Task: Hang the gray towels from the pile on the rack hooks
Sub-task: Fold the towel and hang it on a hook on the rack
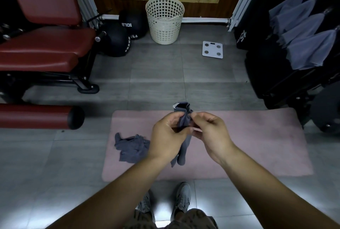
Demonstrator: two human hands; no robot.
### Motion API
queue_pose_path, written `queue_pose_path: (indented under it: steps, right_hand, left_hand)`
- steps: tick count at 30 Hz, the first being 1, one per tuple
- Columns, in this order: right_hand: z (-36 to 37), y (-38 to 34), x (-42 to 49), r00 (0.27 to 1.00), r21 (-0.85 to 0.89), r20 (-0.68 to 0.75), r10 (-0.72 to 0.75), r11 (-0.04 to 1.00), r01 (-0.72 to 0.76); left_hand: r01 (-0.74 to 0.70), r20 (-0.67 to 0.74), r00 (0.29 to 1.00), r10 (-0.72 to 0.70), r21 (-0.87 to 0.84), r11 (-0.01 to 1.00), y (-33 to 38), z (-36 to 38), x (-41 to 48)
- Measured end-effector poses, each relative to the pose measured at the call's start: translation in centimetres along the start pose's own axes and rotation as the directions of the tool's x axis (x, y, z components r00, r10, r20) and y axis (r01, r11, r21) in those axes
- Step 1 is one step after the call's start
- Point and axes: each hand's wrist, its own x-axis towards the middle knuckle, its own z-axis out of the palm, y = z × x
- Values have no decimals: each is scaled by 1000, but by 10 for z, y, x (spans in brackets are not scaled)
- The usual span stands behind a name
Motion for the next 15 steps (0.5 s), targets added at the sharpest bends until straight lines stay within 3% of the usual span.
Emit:
queue_pose_path:
  steps: [3, 5, 7, 8, 10, 12, 15]
  right_hand:
    - [-2, -7, -4, 990, 133, 119, 73, 987, -89]
    - [-8, -13, -2, 985, 130, 155, 80, 986, -101]
    - [-21, -12, 9, 998, -118, 66, -14, 993, 22]
    - [-32, -8, 18, 994, -335, 30, -102, 936, 106]
    - [-51, -1, 33, 975, -668, 89, -202, 714, 209]
    - [-66, 2, 42, 965, -769, 177, -193, 584, 258]
    - [-78, 2, 50, 958, -760, 246, -150, 583, 286]
  left_hand:
    - [-52, -40, 998, 52, 1, 999, 5, -6, 2]
    - [-82, -10, 997, 82, 8, 997, 12, -11, 3]
    - [-103, 9, 995, 103, 34, 994, 19, -17, 6]
    - [-111, 14, 994, 111, 53, 992, 21, -20, 8]
    - [-113, 34, 993, 112, 50, 992, 30, -25, 10]
    - [-121, 51, 992, 118, 41, 992, 40, -29, 13]
    - [-144, 51, 989, 141, 55, 988, 49, -37, 19]
